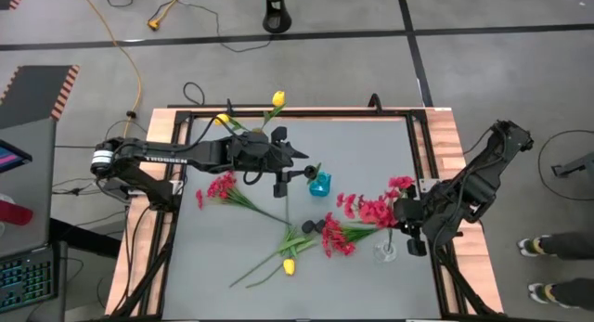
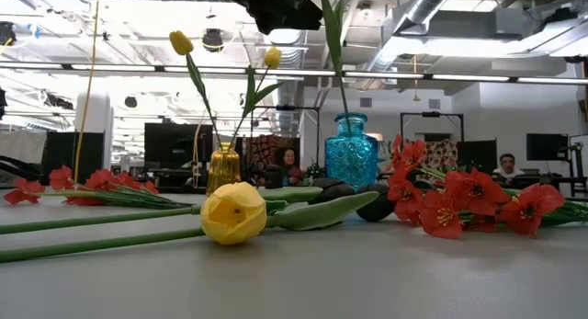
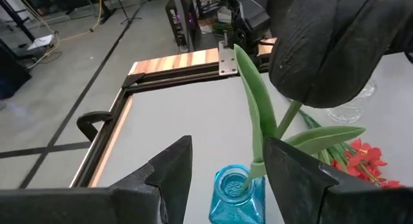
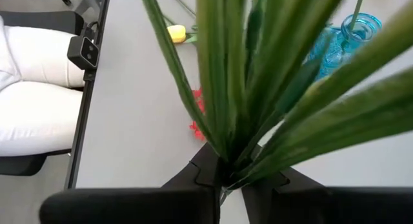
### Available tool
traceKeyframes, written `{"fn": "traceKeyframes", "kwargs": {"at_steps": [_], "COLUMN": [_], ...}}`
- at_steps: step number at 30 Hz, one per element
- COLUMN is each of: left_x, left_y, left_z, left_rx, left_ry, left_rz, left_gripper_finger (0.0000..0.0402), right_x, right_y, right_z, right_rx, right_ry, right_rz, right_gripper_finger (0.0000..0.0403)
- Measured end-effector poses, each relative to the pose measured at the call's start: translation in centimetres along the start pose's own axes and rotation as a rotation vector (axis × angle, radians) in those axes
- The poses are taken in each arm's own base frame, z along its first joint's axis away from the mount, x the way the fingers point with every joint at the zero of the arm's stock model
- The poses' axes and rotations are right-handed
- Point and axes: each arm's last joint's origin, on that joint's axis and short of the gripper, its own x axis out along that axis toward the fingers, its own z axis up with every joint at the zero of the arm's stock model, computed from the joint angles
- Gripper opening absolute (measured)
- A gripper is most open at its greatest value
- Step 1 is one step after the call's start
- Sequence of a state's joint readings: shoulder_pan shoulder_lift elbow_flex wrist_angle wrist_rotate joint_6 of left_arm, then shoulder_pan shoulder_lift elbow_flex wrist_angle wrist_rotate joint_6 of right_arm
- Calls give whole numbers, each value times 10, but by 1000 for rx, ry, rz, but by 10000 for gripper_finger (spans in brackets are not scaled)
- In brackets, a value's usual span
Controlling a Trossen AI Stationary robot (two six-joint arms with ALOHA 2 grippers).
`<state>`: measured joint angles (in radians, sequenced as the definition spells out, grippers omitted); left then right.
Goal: Sort flowers into vase by color
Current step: Put the top red flowers into the transparent vase
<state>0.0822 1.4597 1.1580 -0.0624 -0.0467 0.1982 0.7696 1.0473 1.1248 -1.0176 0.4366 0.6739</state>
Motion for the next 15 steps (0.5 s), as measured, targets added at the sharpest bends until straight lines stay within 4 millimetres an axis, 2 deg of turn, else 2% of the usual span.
{"fn": "traceKeyframes", "kwargs": {"at_steps": [7, 15], "left_x": [-9, -36], "left_y": [2, 5], "left_z": [5, 14], "left_rx": [-1, -3], "left_ry": [-13, -20], "left_rz": [21, 41], "left_gripper_finger": [178, 178], "right_x": [0, -1], "right_y": [0, 0], "right_z": [0, -6], "right_rx": [-1, -17], "right_ry": [-1, 120], "right_rz": [-2, 81], "right_gripper_finger": [117, 165]}}
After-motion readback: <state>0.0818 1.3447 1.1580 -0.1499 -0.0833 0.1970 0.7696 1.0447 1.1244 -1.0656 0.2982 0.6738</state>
